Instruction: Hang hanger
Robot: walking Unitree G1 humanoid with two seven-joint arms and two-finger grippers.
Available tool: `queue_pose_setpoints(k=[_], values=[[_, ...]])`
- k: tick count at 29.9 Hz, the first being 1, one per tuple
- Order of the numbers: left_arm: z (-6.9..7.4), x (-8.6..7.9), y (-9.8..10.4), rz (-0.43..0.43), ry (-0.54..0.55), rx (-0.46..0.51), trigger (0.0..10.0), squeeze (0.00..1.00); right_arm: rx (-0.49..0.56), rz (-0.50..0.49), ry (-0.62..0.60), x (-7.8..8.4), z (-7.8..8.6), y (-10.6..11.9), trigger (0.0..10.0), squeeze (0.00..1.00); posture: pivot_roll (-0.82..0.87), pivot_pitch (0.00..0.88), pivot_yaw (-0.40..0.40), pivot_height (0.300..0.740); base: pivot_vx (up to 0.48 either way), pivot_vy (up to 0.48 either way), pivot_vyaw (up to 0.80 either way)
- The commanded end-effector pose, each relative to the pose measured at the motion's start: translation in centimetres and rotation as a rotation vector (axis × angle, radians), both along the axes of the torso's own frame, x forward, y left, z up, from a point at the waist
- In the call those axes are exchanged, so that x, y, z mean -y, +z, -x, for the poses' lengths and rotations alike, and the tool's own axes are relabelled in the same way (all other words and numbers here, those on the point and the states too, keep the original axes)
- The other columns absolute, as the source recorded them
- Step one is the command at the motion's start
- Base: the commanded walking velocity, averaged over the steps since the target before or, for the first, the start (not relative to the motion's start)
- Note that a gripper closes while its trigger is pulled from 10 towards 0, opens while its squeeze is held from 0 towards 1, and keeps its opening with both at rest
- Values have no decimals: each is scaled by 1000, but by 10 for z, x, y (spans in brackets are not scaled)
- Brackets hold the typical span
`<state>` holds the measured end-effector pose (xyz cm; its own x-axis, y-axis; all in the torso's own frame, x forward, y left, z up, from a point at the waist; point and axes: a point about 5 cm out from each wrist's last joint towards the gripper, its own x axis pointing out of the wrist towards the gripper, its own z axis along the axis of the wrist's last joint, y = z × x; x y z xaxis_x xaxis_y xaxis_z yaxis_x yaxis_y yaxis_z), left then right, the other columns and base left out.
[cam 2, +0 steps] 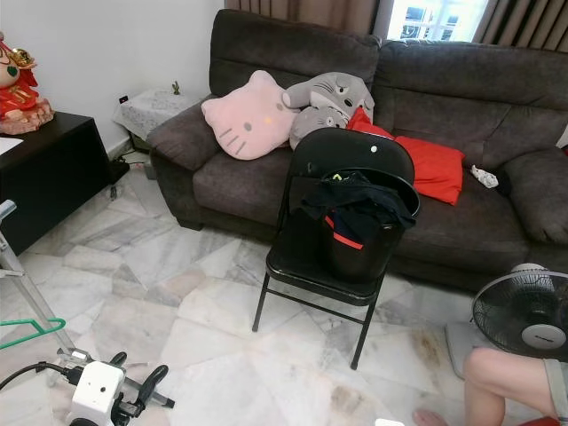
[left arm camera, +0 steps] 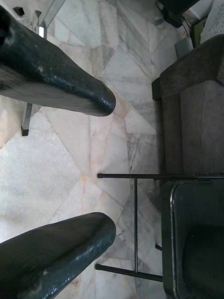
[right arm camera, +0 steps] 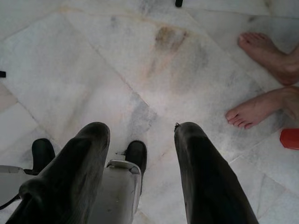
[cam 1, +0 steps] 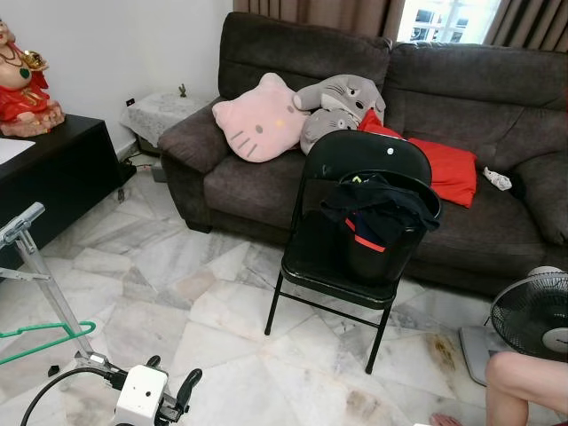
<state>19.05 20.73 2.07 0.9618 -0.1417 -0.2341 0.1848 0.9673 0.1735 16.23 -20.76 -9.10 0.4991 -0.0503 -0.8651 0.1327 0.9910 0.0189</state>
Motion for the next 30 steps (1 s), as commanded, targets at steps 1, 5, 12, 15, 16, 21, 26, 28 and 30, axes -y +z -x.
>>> queue_pose_setpoints(k=[1,5,12,15,16,21,26,28,30], values=[[2,-2,1,17,15,-6,10000,0,-6,9,-7,6,3,0,10000,0,113,0,-51,740,251,0,0],[1,1,1,21,10,-10,10000,0,-8,19,-14,7,3,0,10000,0,110,0,-53,740,253,0,0],[1,3,2,17,-4,-8,10000,0,-8,17,-10,8,3,0,10000,0,119,0,-59,740,259,0,0],[1,2,2,17,-3,-7,10000,0,-9,17,-13,8,3,0,10000,0,119,0,-59,740,262,0,0],[1,2,2,17,-3,-7,10000,0,-11,18,-21,8,4,0,10000,0,119,0,-59,740,270,0,-800],[0,3,3,18,-9,-8,10000,0,-9,22,-13,8,3,0,10000,0,118,0,-56,740,272,0,-571],[-1,4,2,21,-13,-11,10000,0,-2,19,-11,8,2,0,10000,0,116,0,-54,740,280,0,0],[-2,4,3,21,-13,-11,10000,0,1,18,-17,7,2,1,10000,0,117,0,-54,740,281,0,0],[-3,4,3,23,-11,-11,10000,0,3,17,-16,7,2,1,10000,0,116,0,-54,740,279,0,0]])
